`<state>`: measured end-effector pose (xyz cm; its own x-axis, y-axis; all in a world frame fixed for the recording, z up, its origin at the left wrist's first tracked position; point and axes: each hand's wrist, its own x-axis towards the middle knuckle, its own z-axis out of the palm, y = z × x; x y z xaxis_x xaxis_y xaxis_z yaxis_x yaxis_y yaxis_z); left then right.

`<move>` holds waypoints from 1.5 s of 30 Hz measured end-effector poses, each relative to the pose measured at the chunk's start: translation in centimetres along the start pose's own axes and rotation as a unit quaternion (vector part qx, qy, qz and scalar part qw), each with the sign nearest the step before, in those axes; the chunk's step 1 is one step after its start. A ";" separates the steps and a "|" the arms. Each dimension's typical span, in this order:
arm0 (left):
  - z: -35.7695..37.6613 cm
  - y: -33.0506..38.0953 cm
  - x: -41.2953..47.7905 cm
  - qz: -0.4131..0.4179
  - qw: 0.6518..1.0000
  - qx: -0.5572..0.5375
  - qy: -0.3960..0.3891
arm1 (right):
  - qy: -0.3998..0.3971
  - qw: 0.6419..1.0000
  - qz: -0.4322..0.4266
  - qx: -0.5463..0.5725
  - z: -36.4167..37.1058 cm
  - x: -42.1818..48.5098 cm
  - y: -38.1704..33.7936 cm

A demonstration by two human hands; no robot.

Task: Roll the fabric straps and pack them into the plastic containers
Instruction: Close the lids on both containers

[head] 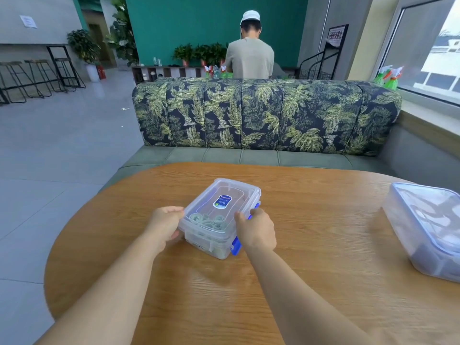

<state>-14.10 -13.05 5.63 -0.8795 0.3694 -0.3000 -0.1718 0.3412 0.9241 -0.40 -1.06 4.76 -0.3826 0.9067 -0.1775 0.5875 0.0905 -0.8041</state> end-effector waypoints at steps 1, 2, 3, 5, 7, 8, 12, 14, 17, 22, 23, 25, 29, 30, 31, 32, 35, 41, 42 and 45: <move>0.0 0.0 -0.1 -0.003 1.000 -0.004 -0.002 | -0.001 1.000 0.004 -0.005 0.0 0.1 0.1; 0.1 0.0 -0.2 -0.004 1.000 -0.004 -0.004 | -0.002 1.000 0.008 -0.007 0.0 0.2 0.2; 0.2 0.0 -0.3 -0.004 1.000 -0.001 -0.004 | -0.003 1.000 0.012 -0.006 0.0 0.3 0.3; 0.3 0.0 -0.6 -0.006 1.000 0.005 -0.005 | -0.004 1.000 0.018 -0.003 -0.2 0.6 0.5; 0.6 -0.1 -1.1 -0.007 1.000 0.018 -0.008 | -0.003 1.000 0.020 -0.008 -0.6 1.0 0.6; 0.9 -0.2 -1.3 -0.007 1.000 0.029 -0.009 | -0.002 1.000 0.019 -0.015 -0.9 1.2 0.7; 1.9 -0.5 -2.7 -0.007 0.997 0.066 -0.032 | 0.004 0.999 0.010 -0.047 -1.9 2.1 1.2; 2.5 -0.5 -3.5 0.001 0.996 0.081 -0.042 | 0.009 0.998 0.004 -0.059 -2.4 2.5 1.5; 3.1 0.0 -4.4 0.020 0.990 0.132 -0.050 | 0.013 0.997 -0.005 -0.075 -3.0 3.0 1.9; 3.9 0.6 -4.8 0.076 0.976 0.193 -0.074 | 0.005 0.995 -0.024 -0.096 -3.3 3.5 2.3; 4.1 0.7 -4.9 0.079 0.973 0.201 -0.082 | 0.005 0.995 -0.029 -0.100 -3.4 3.6 2.4; 4.3 0.8 -4.8 0.070 0.972 0.206 -0.093 | 0.001 0.993 -0.041 -0.110 -3.6 3.8 2.6; 4.9 0.5 -4.7 0.065 0.974 0.200 -0.080 | -0.009 0.990 -0.067 -0.125 -3.8 3.8 3.2; 5.1 0.4 -4.6 0.065 0.973 0.208 -0.078 | -0.009 0.989 -0.072 -0.129 -3.9 3.8 3.2; 5.2 0.3 -4.4 0.069 0.971 0.215 -0.078 | -0.010 0.988 -0.075 -0.136 -3.9 3.7 3.3; 5.3 0.2 -4.2 0.070 0.968 0.227 -0.078 | -0.011 0.986 -0.077 -0.144 -4.0 3.7 3.2; 5.5 0.6 -4.3 0.068 0.944 0.317 -0.061 | -0.030 0.982 -0.074 -0.172 -4.5 3.8 3.0; 7.3 2.4 -5.3 0.201 0.834 0.512 -0.042 | -0.028 0.981 -0.076 -0.178 -4.5 4.0 3.0; 7.8 2.4 -5.3 0.218 0.831 0.505 -0.083 | -0.026 0.981 -0.079 -0.176 -4.4 3.9 3.0; 9.2 1.7 -5.1 0.211 0.820 0.506 -0.161 | -0.037 0.988 -0.056 -0.138 -4.1 4.0 3.5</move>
<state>-5.87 -6.41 6.57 -0.5748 0.7929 -0.2024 0.7179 0.6073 0.3402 3.03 4.59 3.51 -0.5015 0.8530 -0.1444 0.7061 0.3071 -0.6381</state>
